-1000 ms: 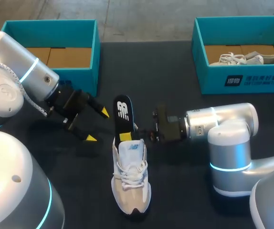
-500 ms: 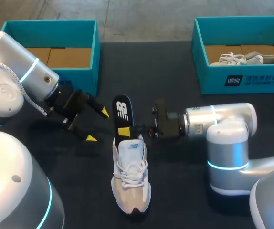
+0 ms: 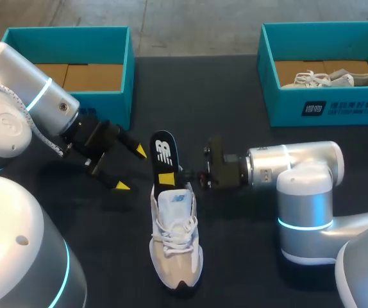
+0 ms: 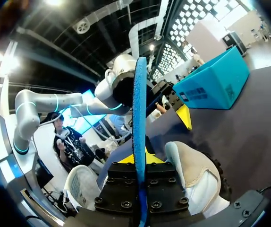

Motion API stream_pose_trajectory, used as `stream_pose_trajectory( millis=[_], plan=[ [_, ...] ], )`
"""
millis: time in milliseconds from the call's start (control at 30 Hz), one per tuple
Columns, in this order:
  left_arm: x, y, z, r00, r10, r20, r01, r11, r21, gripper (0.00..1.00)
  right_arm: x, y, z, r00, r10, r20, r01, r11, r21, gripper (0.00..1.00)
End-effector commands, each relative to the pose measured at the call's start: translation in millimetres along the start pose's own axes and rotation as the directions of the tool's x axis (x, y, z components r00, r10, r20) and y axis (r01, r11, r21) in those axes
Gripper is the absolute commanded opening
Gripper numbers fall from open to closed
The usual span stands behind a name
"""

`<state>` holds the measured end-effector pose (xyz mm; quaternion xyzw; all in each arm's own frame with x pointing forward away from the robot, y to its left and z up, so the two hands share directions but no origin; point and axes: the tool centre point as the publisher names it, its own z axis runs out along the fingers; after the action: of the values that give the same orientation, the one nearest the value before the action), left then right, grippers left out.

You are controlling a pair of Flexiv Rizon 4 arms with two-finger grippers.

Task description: Take the shoe out of the shoebox, open the shoe tongue, remove and reinsert the insole, then place the shoe into the shoebox

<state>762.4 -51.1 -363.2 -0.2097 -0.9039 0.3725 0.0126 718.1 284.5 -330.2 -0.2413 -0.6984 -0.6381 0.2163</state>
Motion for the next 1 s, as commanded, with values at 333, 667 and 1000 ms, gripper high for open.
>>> stream_pose_trajectory(
  millis=[333,667,1000],
  plan=[
    [0.5,-0.5,-0.7,1.000,0.000,-0.001,0.000,1.000,-0.004,1.00,-1.7,-14.6,-0.4,0.998,0.059,-0.004,-0.058,0.998,0.027,0.00],
    [0.5,-0.5,-0.7,1.000,0.000,-0.001,0.000,1.000,-0.004,1.00,-0.3,-27.1,-0.6,0.995,0.099,-0.006,-0.098,0.994,0.049,0.00],
    [0.5,-0.5,-0.7,1.000,0.000,-0.001,0.000,1.000,-0.004,1.00,5.1,-39.6,1.6,0.991,0.136,0.003,-0.136,0.989,0.065,0.00]
  ],
)
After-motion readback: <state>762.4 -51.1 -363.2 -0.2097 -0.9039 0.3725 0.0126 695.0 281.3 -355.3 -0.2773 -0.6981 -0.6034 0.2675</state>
